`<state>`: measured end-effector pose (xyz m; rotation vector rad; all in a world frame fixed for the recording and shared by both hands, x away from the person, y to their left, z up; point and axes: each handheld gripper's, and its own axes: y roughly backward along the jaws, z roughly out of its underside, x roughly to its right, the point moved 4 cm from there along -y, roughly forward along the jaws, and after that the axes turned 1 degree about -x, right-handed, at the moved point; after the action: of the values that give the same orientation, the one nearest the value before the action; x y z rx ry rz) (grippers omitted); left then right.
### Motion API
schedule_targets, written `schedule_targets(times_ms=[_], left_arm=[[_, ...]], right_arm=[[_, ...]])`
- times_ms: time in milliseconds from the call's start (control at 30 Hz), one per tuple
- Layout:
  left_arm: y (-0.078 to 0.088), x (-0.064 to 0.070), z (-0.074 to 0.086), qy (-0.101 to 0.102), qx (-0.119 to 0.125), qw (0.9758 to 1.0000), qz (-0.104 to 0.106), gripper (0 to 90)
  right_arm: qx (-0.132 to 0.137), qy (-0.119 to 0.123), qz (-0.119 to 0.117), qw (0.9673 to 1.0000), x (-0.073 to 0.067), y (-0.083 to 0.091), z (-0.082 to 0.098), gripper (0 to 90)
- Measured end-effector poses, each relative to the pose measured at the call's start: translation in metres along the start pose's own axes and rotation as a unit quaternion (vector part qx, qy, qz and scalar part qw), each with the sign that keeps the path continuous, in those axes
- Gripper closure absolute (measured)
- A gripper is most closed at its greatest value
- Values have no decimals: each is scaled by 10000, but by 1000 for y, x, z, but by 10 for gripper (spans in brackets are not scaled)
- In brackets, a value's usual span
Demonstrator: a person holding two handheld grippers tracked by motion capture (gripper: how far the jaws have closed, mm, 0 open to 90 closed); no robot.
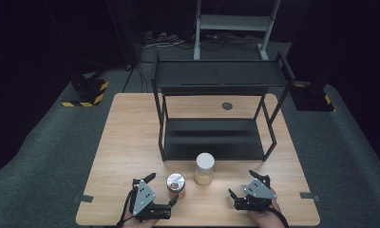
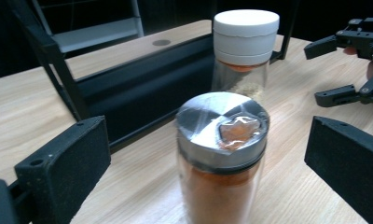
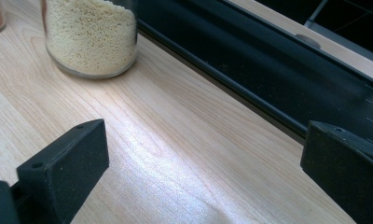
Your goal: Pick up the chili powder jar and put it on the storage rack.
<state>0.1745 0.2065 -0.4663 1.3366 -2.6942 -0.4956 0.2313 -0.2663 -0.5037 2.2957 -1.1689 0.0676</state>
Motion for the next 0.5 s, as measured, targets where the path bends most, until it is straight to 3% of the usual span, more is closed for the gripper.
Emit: schedule_targets(times_ms=[233, 500], left_arm=[[-7, 3, 2, -20, 9, 9999, 127, 3], [-18, 3, 4, 98, 36, 9997, 231, 3]], right_arm=[[1, -18, -19, 10000, 1, 0, 0, 0], [-4, -20, -33, 10000, 1, 0, 0, 0]])
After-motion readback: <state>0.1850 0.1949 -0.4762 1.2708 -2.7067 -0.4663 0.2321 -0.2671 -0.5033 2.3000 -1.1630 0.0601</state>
